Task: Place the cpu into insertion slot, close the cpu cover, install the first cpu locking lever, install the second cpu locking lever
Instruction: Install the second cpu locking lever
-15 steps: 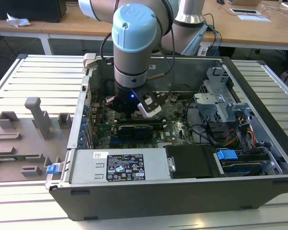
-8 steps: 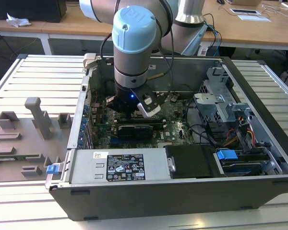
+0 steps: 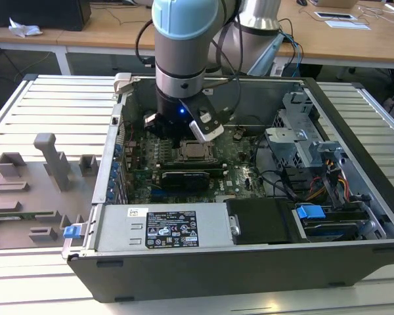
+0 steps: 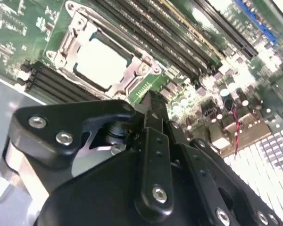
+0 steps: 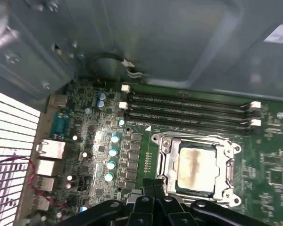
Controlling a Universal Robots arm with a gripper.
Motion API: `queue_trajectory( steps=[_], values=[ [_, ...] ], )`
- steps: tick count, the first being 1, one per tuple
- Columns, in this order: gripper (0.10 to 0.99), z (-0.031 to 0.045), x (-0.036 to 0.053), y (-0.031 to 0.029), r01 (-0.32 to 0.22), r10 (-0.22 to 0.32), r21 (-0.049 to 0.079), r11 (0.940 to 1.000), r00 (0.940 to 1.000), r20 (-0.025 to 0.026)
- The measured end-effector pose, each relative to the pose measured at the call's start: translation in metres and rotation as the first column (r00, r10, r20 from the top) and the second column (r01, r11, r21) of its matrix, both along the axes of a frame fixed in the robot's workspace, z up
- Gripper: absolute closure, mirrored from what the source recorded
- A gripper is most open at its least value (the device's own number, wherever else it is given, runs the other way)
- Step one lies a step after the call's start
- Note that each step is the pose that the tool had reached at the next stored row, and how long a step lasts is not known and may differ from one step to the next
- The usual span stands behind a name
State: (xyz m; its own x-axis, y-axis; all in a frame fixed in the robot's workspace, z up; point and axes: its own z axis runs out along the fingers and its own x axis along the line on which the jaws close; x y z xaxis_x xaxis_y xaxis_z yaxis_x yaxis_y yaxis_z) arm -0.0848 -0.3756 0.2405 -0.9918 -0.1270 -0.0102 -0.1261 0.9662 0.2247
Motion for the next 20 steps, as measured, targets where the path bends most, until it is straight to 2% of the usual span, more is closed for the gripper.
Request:
queue_trajectory(
  steps=[2, 5, 7, 8, 9, 10, 12, 13, 14, 15, 17, 18, 20],
  values=[
    [0.980, 0.0001, 0.0005, 0.0002, 0.000, 0.000, -0.004, 1.0000, 1.0000, -0.0018],
    [0.980, -0.0003, 0.0046, 0.0026, 0.000, 0.000, -0.016, 0.9999, 1.0000, -0.0100],
    [0.980, -0.0004, 0.0069, 0.0071, 0.000, 0.000, -0.029, 0.9996, 0.9999, -0.0151],
    [0.980, -0.0005, 0.0074, 0.0096, 0.000, 0.000, -0.034, 0.9994, 0.9999, -0.0161],
    [0.980, -0.0007, 0.0077, 0.0126, 0.000, 0.000, -0.042, 0.9991, 0.9999, -0.0167],
    [0.980, -0.0008, 0.0084, 0.0174, 0.000, -0.001, -0.059, 0.9982, 0.9998, -0.0182],
    [0.980, -0.0015, 0.0110, 0.0214, -0.001, -0.001, -0.084, 0.9964, 0.9998, -0.0216],
    [0.980, -0.0023, 0.0140, 0.0248, -0.001, -0.001, -0.103, 0.9947, 0.9997, -0.0250],
    [0.980, -0.0033, 0.0184, 0.0284, -0.002, -0.002, -0.117, 0.9931, 0.9995, -0.0307],
    [0.980, -0.0042, 0.0231, 0.0316, -0.002, -0.002, -0.125, 0.9921, 0.9993, -0.0363],
    [0.980, -0.0047, 0.0284, 0.0354, -0.003, -0.003, -0.134, 0.9910, 0.9991, -0.0412],
    [0.980, -0.0047, 0.0292, 0.0368, -0.003, -0.003, -0.142, 0.9899, 0.9991, -0.0418],
    [0.980, -0.0047, 0.0293, 0.0370, -0.003, -0.003, -0.144, 0.9895, 0.9991, -0.0418]
  ],
)
